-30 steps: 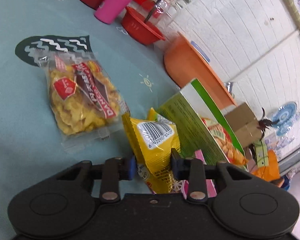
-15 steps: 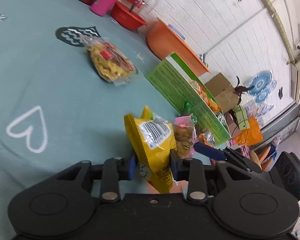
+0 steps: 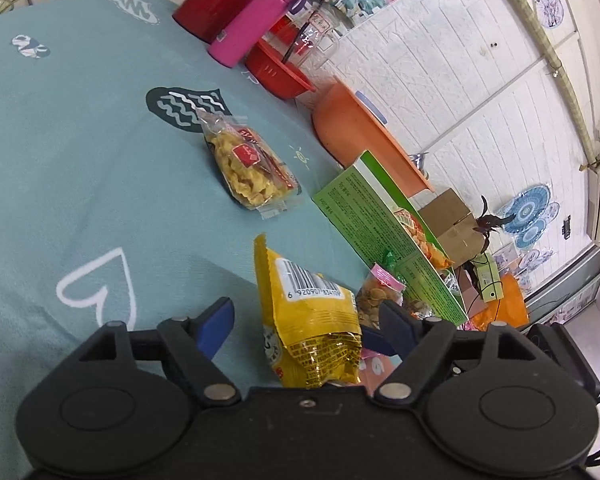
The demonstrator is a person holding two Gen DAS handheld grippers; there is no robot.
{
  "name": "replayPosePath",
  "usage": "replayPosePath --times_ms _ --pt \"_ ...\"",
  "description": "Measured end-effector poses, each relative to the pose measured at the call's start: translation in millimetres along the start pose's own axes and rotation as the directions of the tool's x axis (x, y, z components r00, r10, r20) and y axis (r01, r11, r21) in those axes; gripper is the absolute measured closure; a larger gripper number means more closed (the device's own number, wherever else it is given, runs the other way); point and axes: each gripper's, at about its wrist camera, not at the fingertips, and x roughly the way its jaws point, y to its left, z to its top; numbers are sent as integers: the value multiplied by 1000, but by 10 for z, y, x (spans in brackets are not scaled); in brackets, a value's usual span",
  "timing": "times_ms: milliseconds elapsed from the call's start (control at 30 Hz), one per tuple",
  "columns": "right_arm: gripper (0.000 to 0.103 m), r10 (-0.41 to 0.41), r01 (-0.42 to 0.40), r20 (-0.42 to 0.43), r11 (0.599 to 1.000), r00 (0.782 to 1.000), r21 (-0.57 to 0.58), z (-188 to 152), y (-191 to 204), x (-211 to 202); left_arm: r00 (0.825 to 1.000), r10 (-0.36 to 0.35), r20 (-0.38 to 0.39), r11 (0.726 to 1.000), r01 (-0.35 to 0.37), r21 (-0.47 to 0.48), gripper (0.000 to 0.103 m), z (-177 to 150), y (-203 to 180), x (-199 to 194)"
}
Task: Organize snacks
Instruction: 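Grasp the second yellow bag with the right gripper while the left gripper holds its bag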
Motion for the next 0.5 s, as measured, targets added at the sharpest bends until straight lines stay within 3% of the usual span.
replayPosePath --times_ms 500 --pt "0 -21 17 83 999 996 49 -52 -40 -240 997 17 75 1000 -19 18 0 6 -6 -267"
